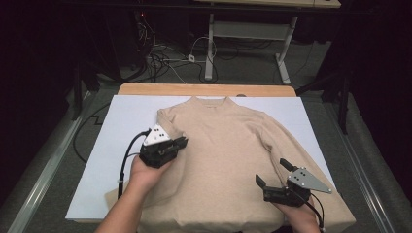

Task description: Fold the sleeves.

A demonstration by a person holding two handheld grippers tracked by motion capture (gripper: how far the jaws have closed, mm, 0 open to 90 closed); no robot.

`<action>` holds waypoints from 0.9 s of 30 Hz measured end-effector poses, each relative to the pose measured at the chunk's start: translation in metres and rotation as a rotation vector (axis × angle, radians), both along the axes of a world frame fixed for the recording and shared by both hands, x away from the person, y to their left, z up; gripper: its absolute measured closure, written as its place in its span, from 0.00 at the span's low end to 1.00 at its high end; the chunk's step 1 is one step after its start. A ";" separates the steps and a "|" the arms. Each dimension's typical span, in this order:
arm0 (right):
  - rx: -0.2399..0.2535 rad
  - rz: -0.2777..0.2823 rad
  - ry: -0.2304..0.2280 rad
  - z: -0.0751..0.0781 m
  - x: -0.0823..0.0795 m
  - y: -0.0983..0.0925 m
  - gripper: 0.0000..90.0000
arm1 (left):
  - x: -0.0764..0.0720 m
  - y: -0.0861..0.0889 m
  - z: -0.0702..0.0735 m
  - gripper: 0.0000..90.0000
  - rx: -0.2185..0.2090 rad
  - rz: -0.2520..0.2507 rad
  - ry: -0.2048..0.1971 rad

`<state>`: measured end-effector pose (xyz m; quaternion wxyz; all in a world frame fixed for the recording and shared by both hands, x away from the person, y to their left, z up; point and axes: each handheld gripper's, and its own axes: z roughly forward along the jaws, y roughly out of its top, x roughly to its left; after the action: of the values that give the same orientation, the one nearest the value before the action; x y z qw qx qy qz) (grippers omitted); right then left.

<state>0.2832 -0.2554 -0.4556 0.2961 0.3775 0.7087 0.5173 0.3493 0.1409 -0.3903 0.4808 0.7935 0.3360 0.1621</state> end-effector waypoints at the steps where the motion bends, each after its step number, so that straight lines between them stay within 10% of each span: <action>1: -0.004 0.002 -0.001 0.000 0.001 0.000 0.01 | 0.003 -0.003 0.007 0.90 0.000 -0.008 -0.015; 4: -0.005 -0.003 0.006 -0.001 0.003 -0.001 0.01 | 0.012 -0.022 0.003 0.90 0.029 -0.049 0.004; 9: -0.005 -0.004 0.004 -0.002 0.003 -0.002 0.01 | 0.026 -0.060 -0.045 0.90 0.045 -0.086 0.121; 13: 0.004 -0.005 -0.003 0.000 0.002 -0.006 0.01 | 0.023 -0.062 -0.051 0.58 0.048 -0.054 0.116; 17: 0.003 -0.008 -0.002 0.000 0.001 -0.008 0.00 | 0.005 -0.037 -0.044 0.35 0.040 0.028 0.056; 27: 0.001 -0.013 -0.006 0.002 0.000 -0.006 0.00 | -0.041 0.043 -0.052 0.04 0.080 0.172 0.088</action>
<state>0.2828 -0.2614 -0.4535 0.3016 0.3804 0.7052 0.5167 0.3087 0.1841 -0.4419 0.4176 0.7868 0.4169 0.1809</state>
